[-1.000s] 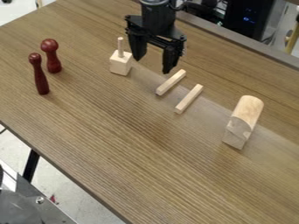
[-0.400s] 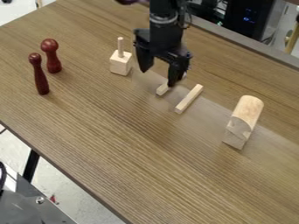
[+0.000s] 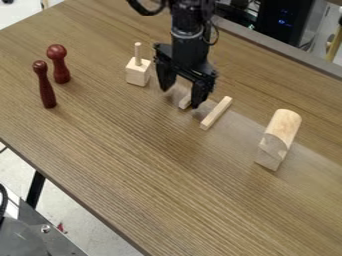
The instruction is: Stack the sticks on top of the other sticks
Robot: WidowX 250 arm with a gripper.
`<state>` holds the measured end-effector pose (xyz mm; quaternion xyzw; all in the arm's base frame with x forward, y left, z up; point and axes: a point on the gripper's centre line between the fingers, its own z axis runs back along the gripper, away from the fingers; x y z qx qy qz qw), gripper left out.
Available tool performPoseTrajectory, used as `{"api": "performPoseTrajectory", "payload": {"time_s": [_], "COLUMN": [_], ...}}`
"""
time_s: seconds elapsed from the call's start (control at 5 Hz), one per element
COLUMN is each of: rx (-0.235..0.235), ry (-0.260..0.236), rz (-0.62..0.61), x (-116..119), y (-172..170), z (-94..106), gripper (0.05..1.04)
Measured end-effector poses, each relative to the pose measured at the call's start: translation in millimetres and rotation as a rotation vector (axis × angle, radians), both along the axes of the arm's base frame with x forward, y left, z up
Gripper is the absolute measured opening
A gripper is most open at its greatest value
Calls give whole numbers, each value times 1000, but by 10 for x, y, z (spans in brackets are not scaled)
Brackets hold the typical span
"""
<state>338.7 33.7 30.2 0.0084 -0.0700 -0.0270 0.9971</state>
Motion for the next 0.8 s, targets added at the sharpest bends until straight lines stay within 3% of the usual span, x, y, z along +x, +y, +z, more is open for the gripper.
{"api": "performPoseTrajectory", "payload": {"time_s": [0.2, 0.6, 0.8], "rx": [-6, -8, -27], "ry": [12, 13, 34], "rz": [-28, -24, -14], "x": [14, 124, 102], "y": [-12, -4, -30], "z": [-50, -75, -63], "gripper": [967, 389, 172]}}
